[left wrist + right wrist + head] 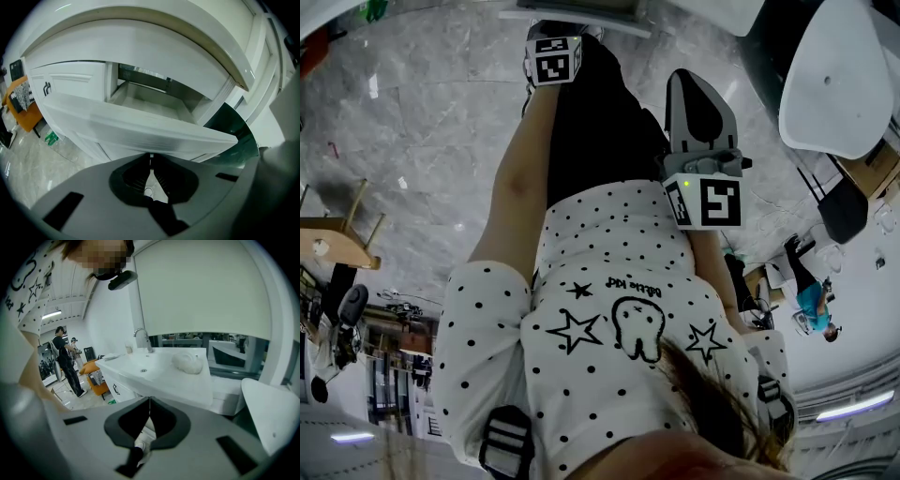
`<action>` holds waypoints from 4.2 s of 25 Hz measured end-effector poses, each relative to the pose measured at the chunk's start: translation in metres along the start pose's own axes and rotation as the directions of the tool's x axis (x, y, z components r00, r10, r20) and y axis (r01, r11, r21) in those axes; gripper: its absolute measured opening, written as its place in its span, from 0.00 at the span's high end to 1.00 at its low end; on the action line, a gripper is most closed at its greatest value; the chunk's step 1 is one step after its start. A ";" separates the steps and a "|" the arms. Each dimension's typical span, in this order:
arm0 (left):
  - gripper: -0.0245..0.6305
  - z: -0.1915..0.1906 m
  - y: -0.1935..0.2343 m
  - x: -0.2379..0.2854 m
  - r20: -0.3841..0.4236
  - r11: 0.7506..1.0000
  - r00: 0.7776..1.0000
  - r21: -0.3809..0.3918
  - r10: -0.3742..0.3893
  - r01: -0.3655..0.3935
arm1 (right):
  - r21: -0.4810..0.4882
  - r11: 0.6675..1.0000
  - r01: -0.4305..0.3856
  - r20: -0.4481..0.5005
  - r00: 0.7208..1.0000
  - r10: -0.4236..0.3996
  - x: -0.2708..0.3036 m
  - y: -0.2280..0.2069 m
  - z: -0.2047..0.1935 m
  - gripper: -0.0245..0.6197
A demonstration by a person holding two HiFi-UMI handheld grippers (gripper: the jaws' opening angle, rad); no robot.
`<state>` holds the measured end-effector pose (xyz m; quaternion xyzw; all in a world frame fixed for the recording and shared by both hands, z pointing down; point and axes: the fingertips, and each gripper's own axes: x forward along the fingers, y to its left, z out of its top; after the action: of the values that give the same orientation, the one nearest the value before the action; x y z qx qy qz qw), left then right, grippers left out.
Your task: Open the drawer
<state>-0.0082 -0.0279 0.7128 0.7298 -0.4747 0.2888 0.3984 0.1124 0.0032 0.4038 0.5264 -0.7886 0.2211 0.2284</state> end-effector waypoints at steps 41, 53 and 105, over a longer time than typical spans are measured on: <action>0.96 0.010 -0.005 -0.041 -0.116 0.997 0.993 0.072 0.000 0.009 | 0.041 0.999 0.020 0.070 0.997 -0.023 -0.014 -0.004 0.019 0.94; 0.96 0.021 -0.009 -0.062 -0.149 0.998 0.989 0.065 -0.017 0.027 | 0.045 0.999 0.021 0.110 0.994 -0.026 -0.022 -0.004 0.035 0.94; 0.96 0.248 -0.065 -0.247 0.479 0.961 0.849 0.257 -0.222 0.106 | 0.012 0.988 0.151 0.194 0.969 -0.150 -0.026 0.007 0.096 0.94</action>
<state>-0.0320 -0.1103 0.3669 0.8573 -0.4625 0.1042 0.2006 0.1029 -0.0320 0.3113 0.6034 -0.7652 0.1496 0.1672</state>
